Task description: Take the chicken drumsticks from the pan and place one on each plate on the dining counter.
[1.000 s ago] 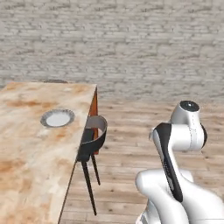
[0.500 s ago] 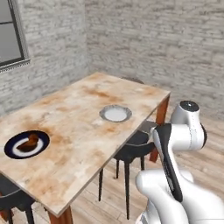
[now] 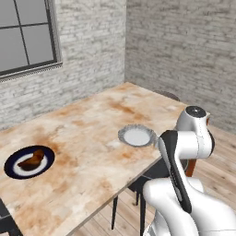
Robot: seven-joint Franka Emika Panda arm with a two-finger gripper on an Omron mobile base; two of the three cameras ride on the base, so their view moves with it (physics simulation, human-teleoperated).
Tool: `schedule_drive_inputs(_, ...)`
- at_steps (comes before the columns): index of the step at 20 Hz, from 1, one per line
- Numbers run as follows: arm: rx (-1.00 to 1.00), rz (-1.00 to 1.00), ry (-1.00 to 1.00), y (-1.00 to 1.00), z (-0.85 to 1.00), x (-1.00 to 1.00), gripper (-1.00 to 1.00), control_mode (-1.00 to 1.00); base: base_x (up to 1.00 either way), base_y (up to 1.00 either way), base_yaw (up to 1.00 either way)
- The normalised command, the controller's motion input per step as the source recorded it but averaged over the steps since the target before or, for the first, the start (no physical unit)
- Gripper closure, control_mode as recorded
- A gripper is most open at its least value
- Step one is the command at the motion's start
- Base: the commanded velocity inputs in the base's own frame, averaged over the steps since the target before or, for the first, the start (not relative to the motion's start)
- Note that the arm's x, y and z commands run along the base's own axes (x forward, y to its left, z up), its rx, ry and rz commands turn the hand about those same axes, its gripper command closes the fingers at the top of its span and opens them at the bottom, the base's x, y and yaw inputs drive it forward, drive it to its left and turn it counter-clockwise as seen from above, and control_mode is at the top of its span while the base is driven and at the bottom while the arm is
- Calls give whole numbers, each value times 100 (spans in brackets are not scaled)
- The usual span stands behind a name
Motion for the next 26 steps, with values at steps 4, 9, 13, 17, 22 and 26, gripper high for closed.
schedule_drive_inputs(4, 0, 0, 0, 0, 0, 0, 100, 100, 51, -1, 2)
schedule_drive_inputs(9, 0, 0, 0, 0, 0, 0, 100, 100, 18, 0, 2)
schedule_drive_inputs(13, 0, 0, 0, 0, 0, 0, 100, 100, 1, 0, 0)
schedule_drive_inputs(17, 2, 0, 10, -6, 0, 45, 100, -100, 5, 0, 0)
schedule_drive_inputs(22, 8, 3, 21, -4, -1, 95, 100, -100, 0, 0, 0)
schedule_drive_inputs(26, 7, 3, 20, 0, -3, 100, 100, -100, 0, 0, 0)
